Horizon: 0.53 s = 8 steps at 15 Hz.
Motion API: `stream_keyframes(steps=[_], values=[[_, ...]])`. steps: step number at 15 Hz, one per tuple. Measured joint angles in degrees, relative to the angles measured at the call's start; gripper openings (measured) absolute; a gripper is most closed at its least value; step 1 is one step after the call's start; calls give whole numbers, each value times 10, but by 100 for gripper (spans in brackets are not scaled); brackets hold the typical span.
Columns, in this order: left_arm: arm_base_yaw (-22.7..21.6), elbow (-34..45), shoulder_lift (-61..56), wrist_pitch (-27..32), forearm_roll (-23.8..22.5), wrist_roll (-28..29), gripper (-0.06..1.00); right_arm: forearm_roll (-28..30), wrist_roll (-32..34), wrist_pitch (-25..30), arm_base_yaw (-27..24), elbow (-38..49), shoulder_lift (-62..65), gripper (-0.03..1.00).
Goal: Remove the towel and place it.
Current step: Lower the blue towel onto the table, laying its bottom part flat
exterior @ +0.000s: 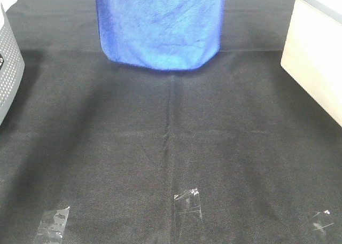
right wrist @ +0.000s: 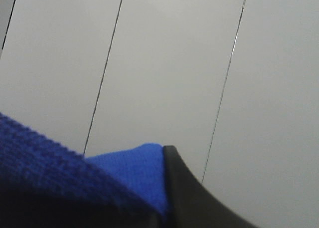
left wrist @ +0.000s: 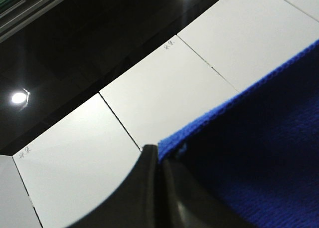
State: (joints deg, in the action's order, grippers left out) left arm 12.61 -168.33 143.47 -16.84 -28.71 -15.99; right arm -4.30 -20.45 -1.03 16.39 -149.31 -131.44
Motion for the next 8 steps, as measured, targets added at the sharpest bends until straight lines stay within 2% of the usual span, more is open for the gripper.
stream_keyframes(steps=[4,7,8], values=[[0,0,0,10,0,0,0,0,0,48,0,0,2,0],[1,0,-7,73,0,41,0,-3,0,148,0,0,24,0],[6,0,-15,113,0,58,0,-11,0,187,0,0,34,0]])
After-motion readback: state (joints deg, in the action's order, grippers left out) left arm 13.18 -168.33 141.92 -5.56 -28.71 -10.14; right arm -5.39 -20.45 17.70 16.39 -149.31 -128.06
